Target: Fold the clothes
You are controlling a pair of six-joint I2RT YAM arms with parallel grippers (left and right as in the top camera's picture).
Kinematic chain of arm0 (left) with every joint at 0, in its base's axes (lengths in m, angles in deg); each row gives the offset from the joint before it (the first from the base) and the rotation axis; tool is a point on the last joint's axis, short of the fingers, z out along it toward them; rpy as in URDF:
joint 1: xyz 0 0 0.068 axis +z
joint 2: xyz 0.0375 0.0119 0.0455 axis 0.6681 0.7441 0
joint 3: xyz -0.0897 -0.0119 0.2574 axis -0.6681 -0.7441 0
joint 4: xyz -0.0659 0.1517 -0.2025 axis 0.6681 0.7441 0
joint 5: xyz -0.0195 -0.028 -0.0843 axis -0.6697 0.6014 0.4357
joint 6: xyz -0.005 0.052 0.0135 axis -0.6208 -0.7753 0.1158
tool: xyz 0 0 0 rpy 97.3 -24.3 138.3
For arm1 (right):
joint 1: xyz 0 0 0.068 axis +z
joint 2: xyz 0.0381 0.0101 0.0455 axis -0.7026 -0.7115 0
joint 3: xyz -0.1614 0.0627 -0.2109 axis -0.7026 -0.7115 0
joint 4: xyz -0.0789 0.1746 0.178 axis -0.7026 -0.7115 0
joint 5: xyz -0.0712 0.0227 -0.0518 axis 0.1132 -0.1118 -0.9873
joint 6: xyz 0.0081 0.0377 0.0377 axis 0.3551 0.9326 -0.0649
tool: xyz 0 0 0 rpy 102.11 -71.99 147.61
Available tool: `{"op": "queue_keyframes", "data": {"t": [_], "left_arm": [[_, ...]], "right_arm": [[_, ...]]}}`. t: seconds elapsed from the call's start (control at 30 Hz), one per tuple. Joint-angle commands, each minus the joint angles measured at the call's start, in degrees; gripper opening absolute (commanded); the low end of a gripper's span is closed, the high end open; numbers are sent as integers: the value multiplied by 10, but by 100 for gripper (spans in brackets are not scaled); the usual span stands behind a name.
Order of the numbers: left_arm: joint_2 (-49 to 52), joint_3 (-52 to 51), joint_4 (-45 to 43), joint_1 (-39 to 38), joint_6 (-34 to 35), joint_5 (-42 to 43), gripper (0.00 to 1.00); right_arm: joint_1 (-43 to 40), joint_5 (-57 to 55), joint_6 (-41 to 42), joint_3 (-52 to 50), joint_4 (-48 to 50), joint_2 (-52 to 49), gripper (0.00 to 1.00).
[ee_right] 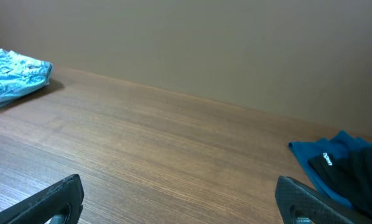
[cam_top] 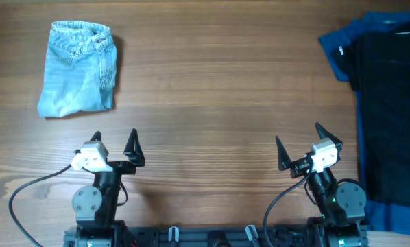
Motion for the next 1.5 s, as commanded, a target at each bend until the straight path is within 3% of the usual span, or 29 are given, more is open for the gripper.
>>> {"op": "queue_keyframes", "data": {"t": [0.0,1.47], "left_arm": [[-6,-3,0,23,5,7,100],[-6,-3,0,41,5,7,100]], "right_arm": [[-3,11,-5,-3,2,2,100],[-3,11,-5,-3,2,2,100]]}}
